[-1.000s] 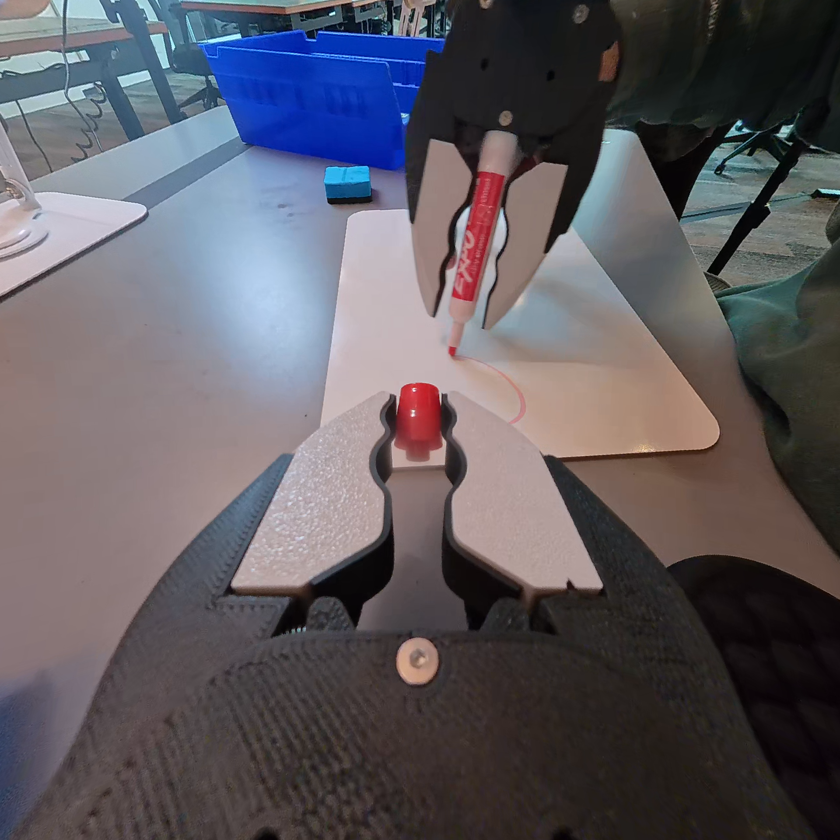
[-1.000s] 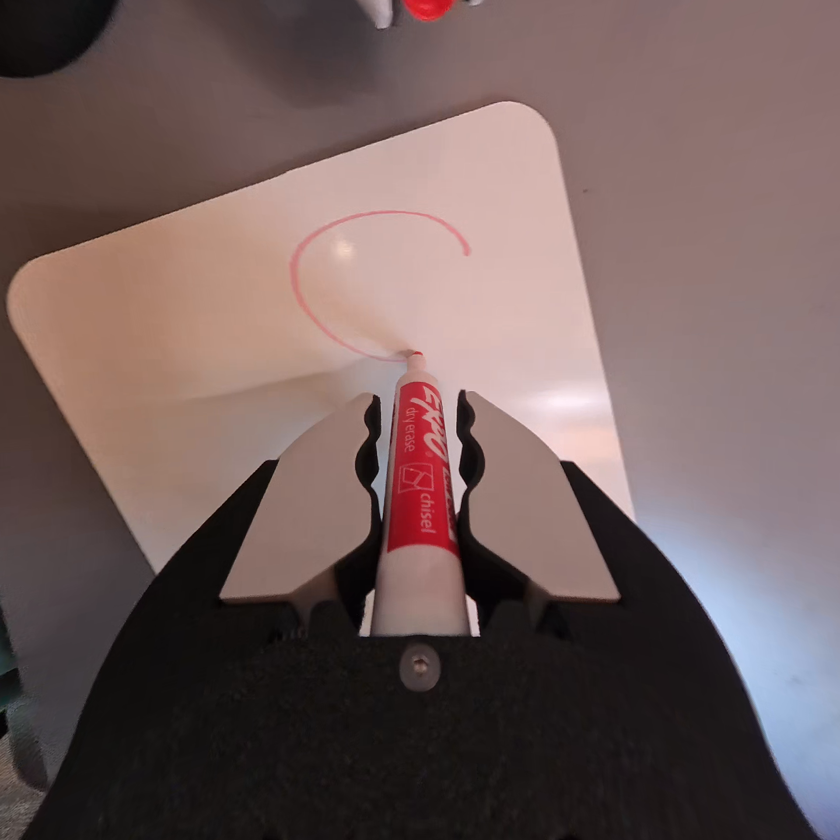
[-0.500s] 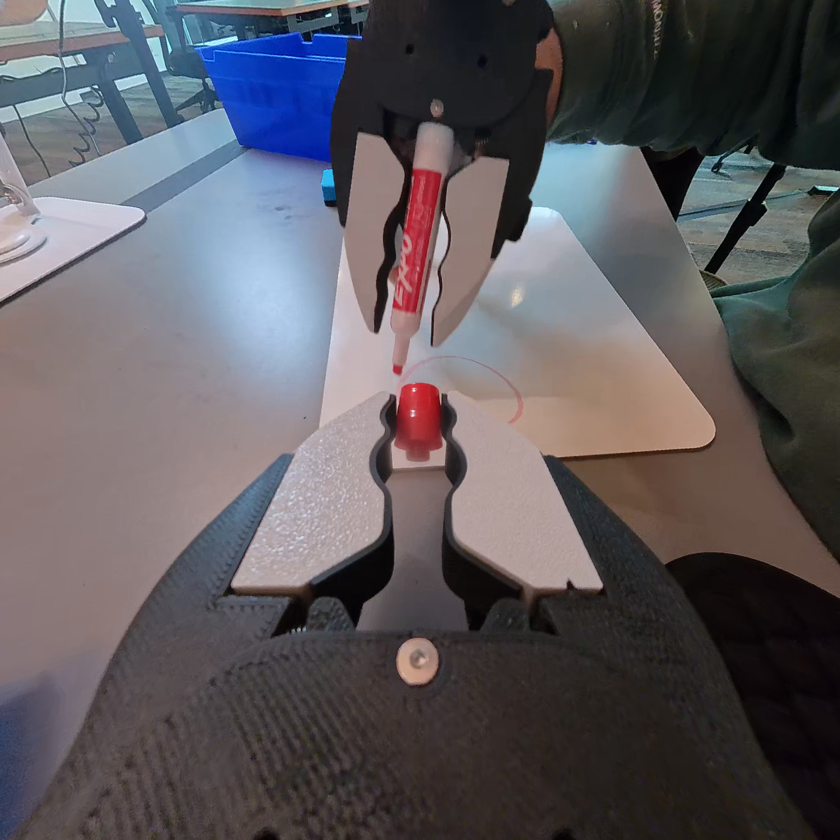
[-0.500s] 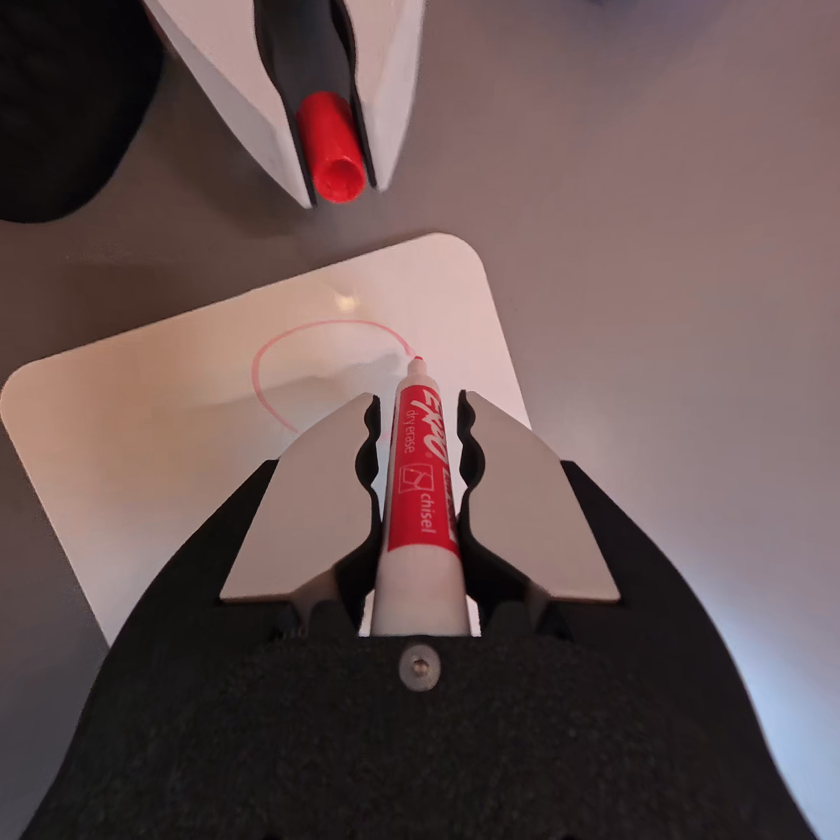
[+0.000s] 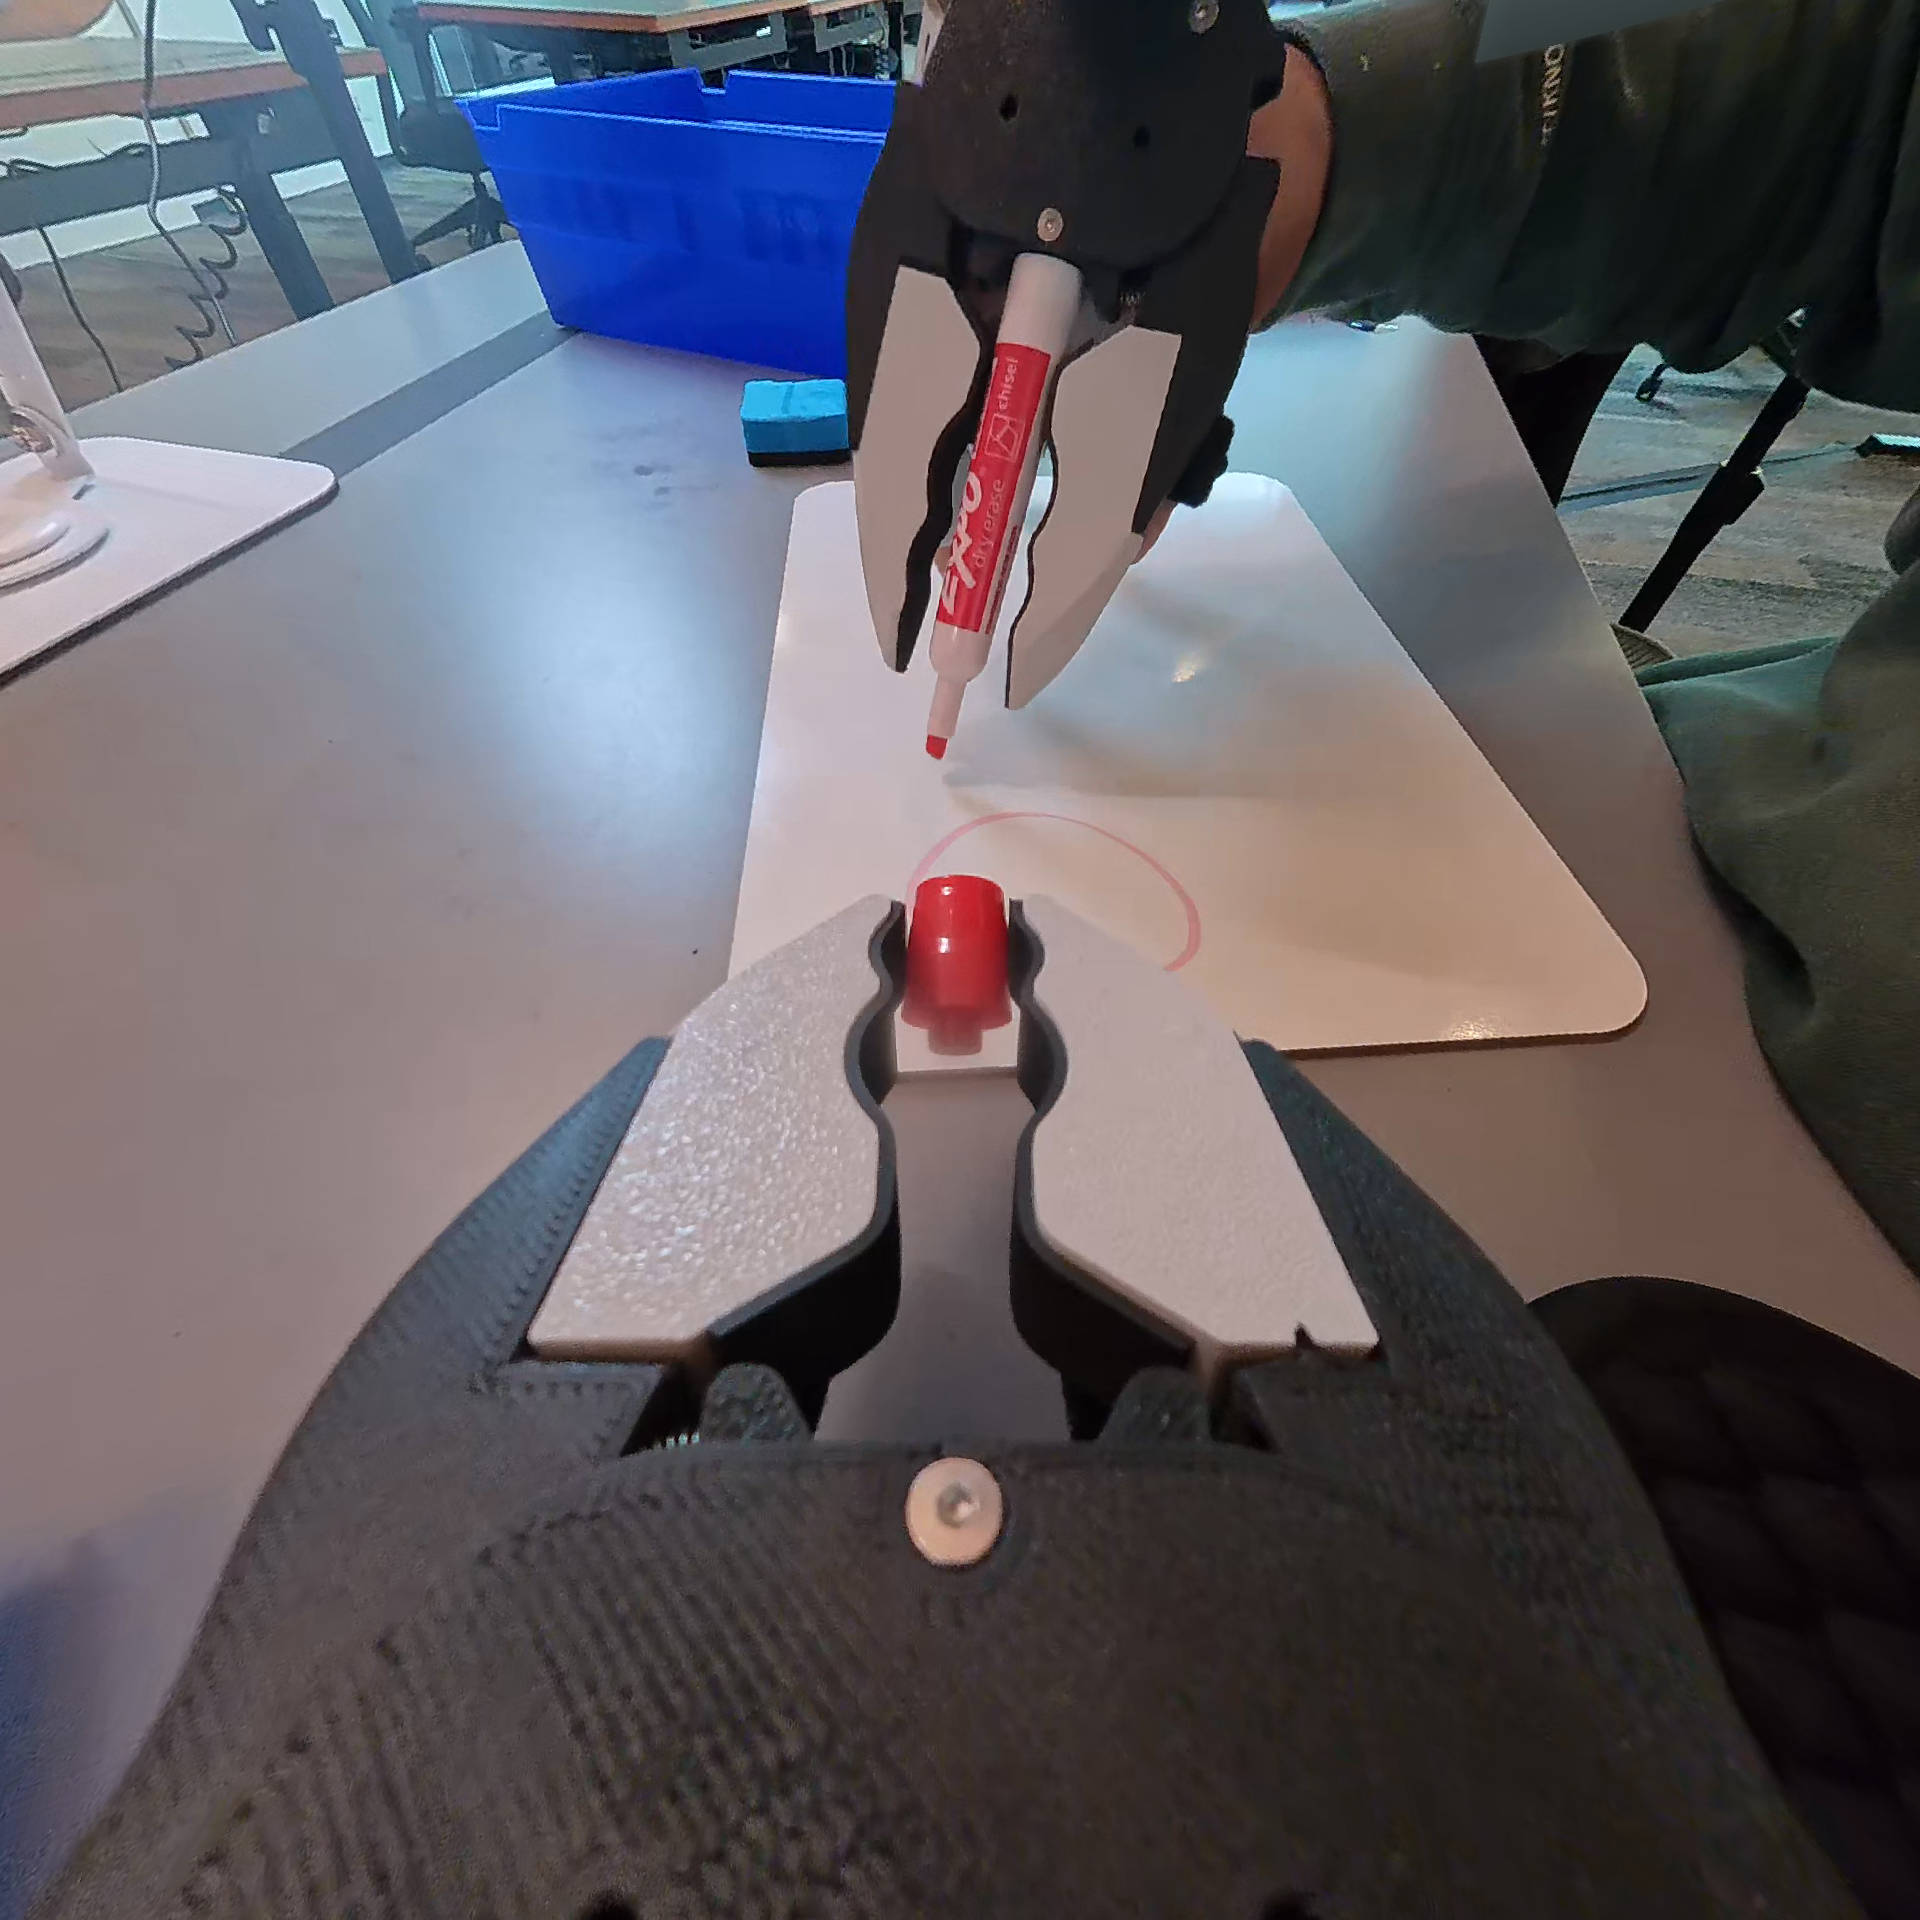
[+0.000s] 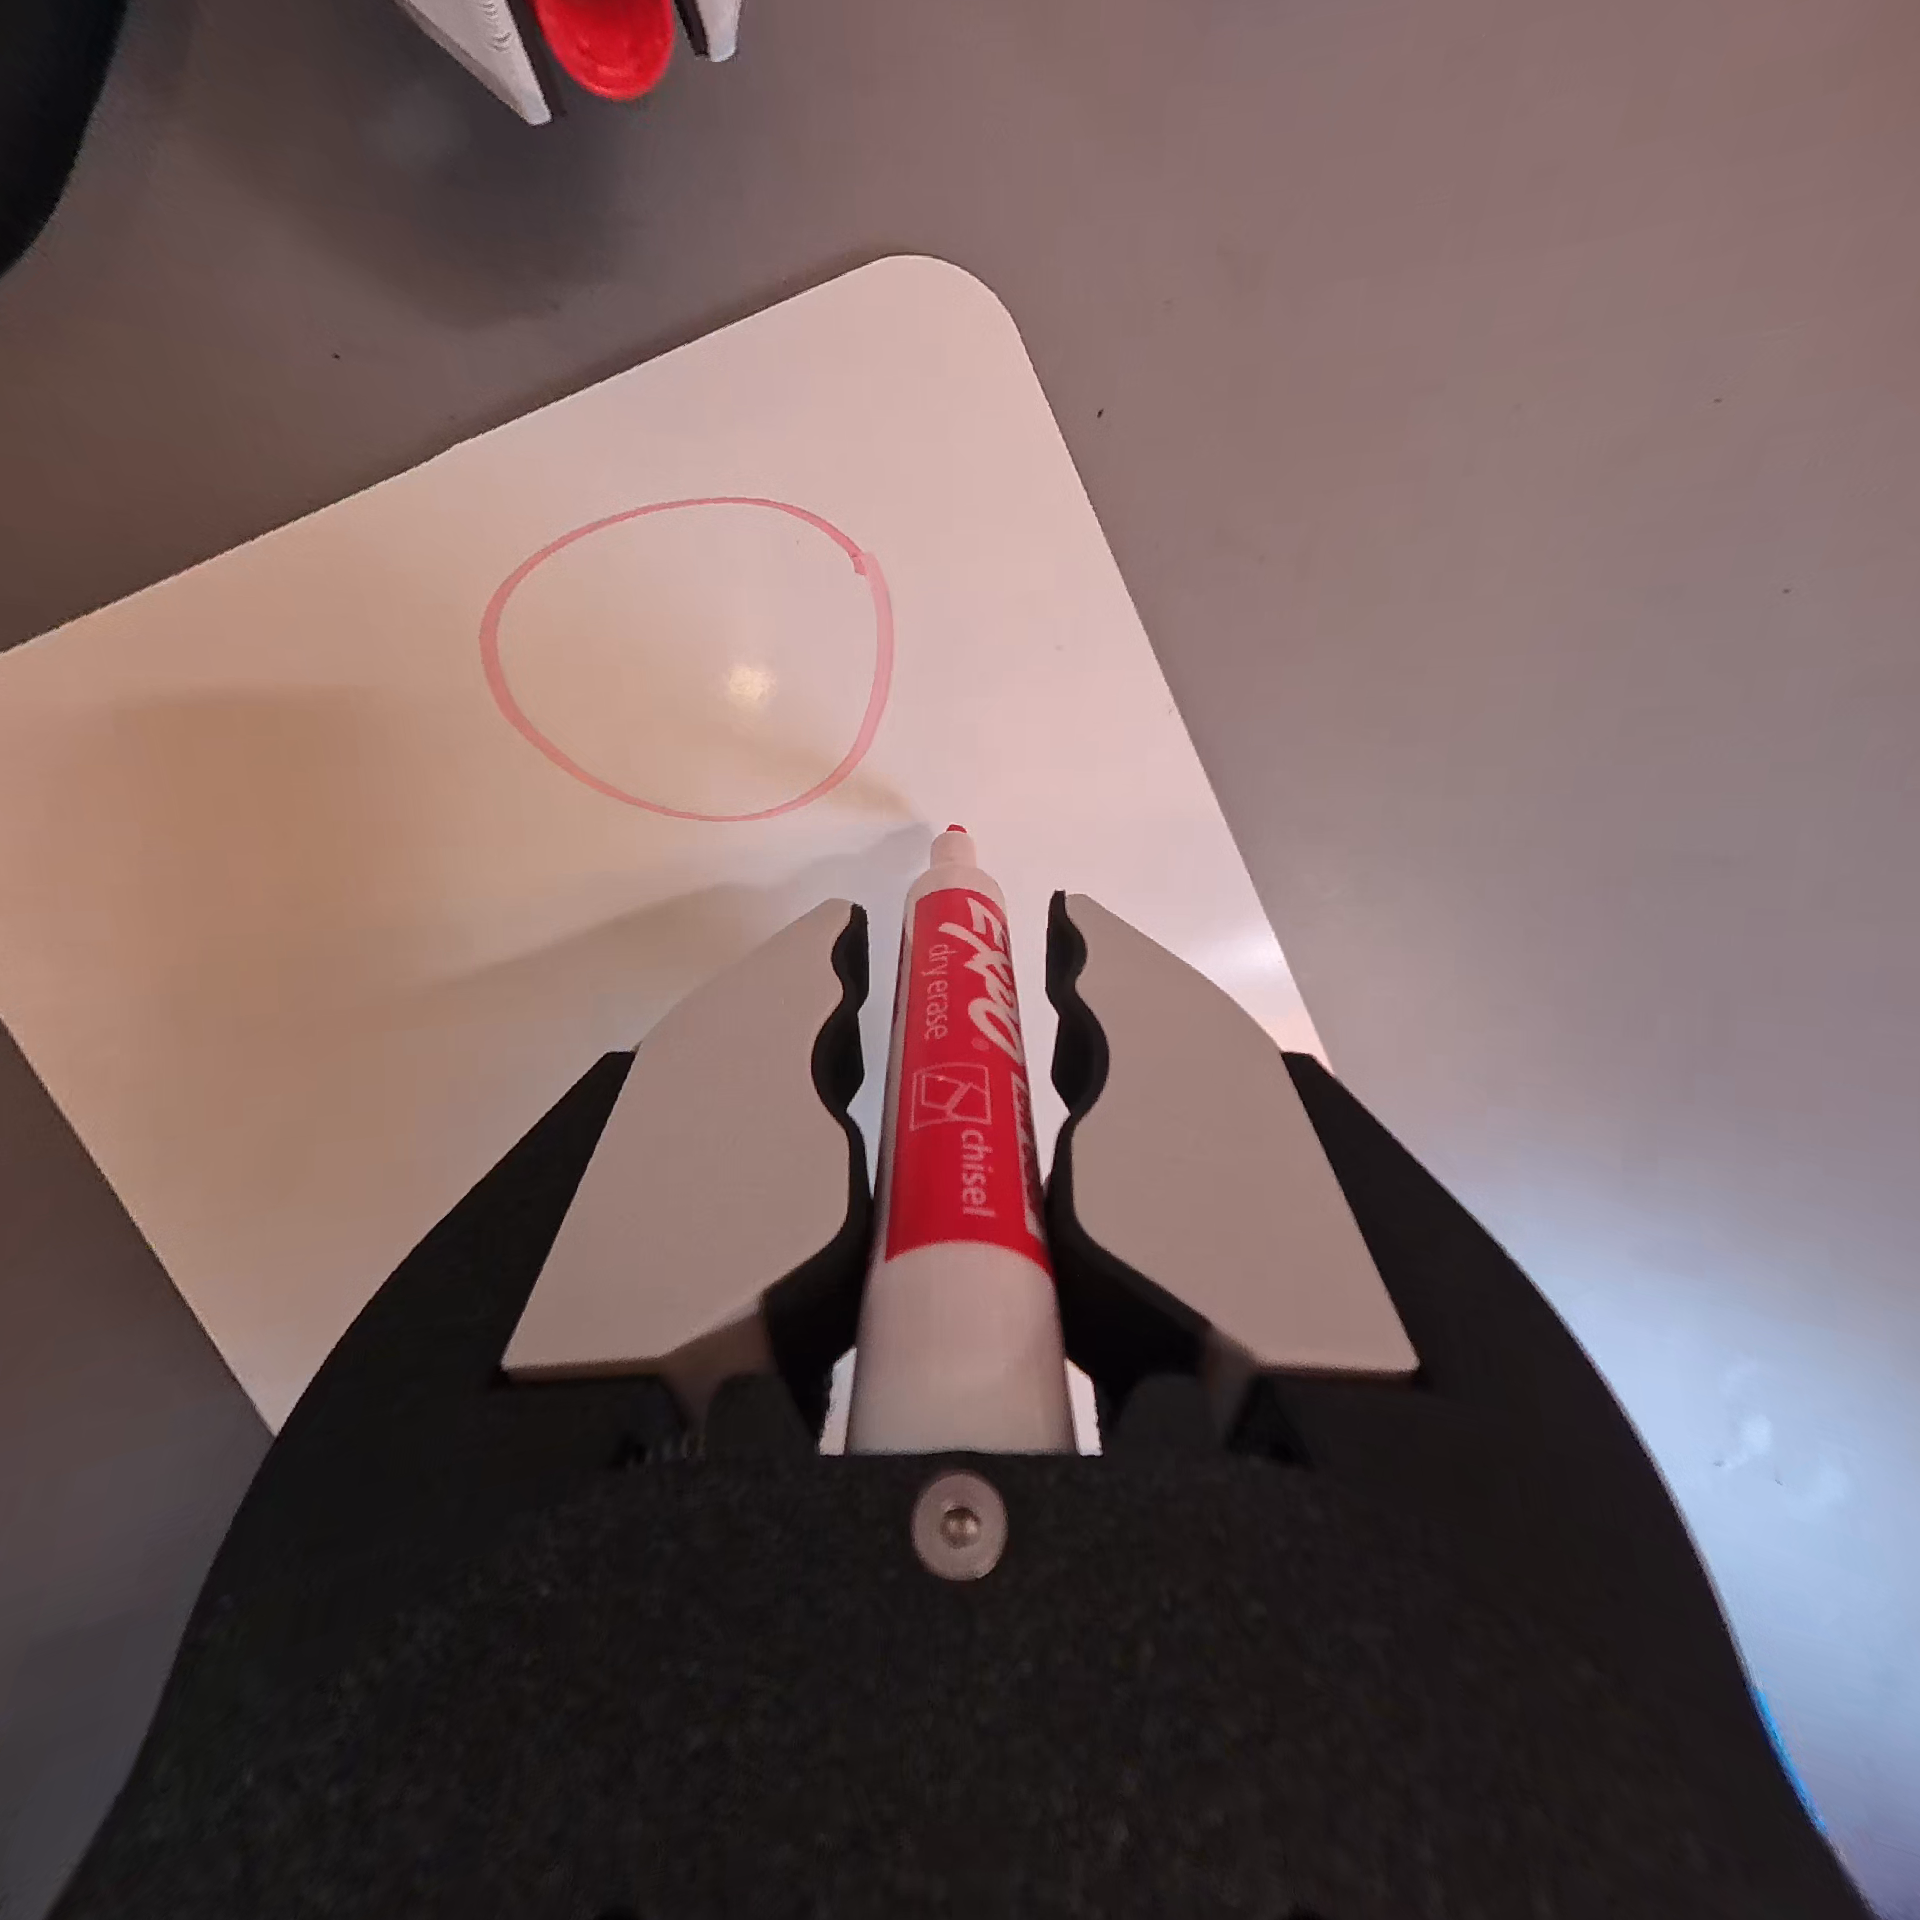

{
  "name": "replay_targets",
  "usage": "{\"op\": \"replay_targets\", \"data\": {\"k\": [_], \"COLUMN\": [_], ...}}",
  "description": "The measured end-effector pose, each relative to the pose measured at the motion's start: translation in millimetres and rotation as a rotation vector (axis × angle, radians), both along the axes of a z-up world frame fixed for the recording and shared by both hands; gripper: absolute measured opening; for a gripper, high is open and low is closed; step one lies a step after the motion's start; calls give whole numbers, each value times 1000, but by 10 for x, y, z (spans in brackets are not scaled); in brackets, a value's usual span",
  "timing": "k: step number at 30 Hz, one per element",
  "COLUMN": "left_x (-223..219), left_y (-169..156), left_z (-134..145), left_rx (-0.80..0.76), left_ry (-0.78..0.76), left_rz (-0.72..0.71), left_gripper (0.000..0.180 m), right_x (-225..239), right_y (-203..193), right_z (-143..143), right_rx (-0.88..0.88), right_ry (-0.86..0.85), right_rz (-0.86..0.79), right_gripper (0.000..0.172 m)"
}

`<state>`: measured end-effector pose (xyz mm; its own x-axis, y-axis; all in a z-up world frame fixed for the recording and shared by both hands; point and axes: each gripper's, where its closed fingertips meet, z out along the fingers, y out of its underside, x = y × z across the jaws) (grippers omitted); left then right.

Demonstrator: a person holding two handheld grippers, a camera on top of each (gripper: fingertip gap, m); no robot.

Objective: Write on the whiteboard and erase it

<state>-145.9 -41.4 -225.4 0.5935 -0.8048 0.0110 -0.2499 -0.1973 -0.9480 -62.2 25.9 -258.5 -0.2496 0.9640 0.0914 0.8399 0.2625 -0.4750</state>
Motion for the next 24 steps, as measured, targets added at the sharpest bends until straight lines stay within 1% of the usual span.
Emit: {"op": "replay_targets", "data": {"k": [15,19,24], "left_x": [-11,-20,-26], "left_y": [0,11,19], "left_z": [-4,-4,22], "left_rx": [24,21,33], "left_ry": [24,22,14], "left_rz": [-5,3,8], "left_gripper": [18,18,18], "right_x": [-55,53,238], "right_y": [59,-71,-334], "right_z": [-59,-64,-60], "right_rx": [5,-9,-20], "right_ry": [-26,-54,-88], "right_rz": [-5,15,56], "right_gripper": [35,36,33]}}
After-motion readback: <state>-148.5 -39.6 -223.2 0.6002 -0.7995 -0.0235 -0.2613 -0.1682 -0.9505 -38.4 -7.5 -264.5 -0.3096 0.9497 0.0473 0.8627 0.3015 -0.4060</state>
